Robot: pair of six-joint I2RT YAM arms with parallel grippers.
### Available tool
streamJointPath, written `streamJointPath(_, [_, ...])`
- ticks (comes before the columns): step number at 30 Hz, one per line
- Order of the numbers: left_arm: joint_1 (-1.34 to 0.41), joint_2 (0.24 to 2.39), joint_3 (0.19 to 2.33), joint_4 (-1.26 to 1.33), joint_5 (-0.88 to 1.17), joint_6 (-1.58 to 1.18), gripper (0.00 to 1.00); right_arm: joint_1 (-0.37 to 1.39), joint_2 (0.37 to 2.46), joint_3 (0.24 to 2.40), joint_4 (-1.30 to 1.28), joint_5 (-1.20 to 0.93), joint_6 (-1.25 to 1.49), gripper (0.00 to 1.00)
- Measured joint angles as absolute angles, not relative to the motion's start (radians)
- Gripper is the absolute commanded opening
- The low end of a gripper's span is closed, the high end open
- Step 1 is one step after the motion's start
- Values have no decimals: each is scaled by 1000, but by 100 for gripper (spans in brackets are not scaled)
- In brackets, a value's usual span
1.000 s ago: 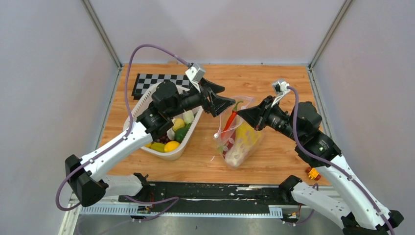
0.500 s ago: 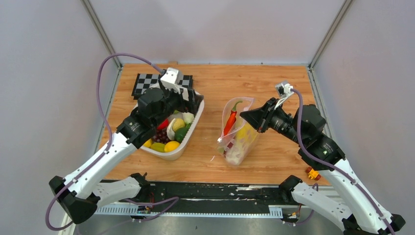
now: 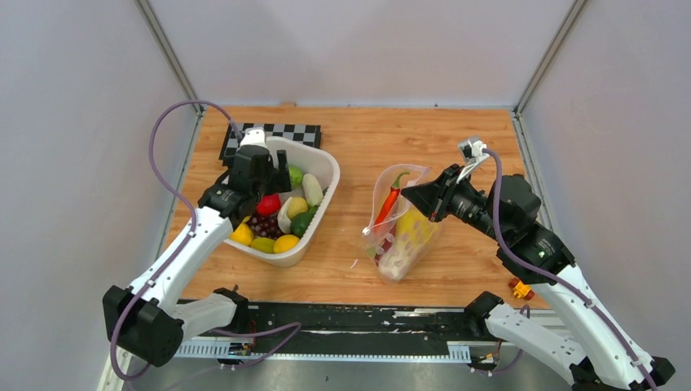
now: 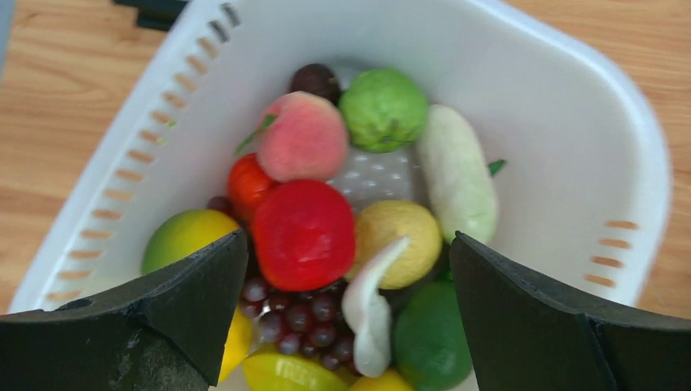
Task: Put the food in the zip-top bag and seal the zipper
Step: Pick up the fake fruit from the bin.
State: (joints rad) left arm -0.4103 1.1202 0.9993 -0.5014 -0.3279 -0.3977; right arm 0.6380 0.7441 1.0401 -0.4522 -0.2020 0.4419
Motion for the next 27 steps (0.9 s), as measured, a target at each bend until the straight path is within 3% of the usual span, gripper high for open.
streamJointPath(7, [-336,1082,896,-550,-471,-426,100,638,744,1037,-456,-192,439,0])
streamJointPath(19, [-189,1068,763,-527,-506,-425,99,638,728,1032,-474,-185,438,0])
streamJointPath(27, [-170,1071,726,-450,-482,-413,83,638,724,1029,-475,-184,437,0])
